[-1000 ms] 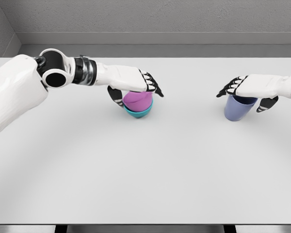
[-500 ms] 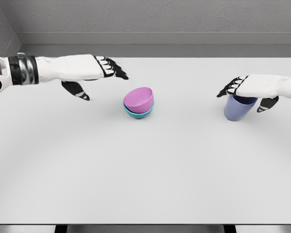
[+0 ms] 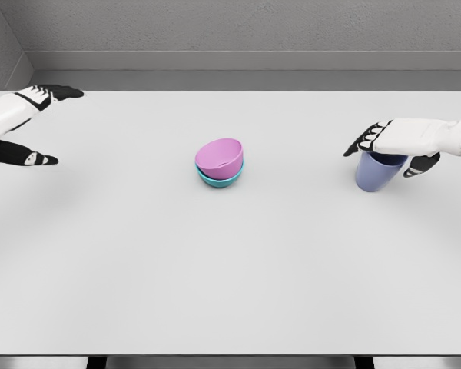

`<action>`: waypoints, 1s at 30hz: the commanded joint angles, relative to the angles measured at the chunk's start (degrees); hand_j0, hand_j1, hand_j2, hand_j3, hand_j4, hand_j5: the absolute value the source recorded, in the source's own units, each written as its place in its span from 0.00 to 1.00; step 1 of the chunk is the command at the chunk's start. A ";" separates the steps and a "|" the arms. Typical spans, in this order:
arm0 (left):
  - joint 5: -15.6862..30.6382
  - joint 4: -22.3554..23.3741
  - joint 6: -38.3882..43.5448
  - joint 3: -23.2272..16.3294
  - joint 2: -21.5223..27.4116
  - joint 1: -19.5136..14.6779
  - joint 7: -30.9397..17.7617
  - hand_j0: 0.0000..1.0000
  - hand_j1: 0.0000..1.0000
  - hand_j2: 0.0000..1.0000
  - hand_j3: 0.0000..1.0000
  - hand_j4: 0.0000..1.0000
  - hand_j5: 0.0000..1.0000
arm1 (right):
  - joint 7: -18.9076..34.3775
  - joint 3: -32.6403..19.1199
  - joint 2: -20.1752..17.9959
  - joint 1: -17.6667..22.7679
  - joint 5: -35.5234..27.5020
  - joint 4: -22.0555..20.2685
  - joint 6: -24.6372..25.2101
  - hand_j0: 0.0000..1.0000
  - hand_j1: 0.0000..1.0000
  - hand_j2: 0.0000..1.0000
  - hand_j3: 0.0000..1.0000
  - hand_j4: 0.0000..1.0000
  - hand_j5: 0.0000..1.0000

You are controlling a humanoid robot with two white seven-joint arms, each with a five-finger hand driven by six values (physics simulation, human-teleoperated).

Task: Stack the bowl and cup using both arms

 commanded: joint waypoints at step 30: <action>0.35 2.90 0.11 10.37 -15.14 7.82 -4.25 1.00 1.00 1.00 1.00 1.00 1.00 | -0.02 0.18 -0.03 -0.26 -0.24 0.06 0.14 0.61 0.61 0.61 0.61 0.61 0.61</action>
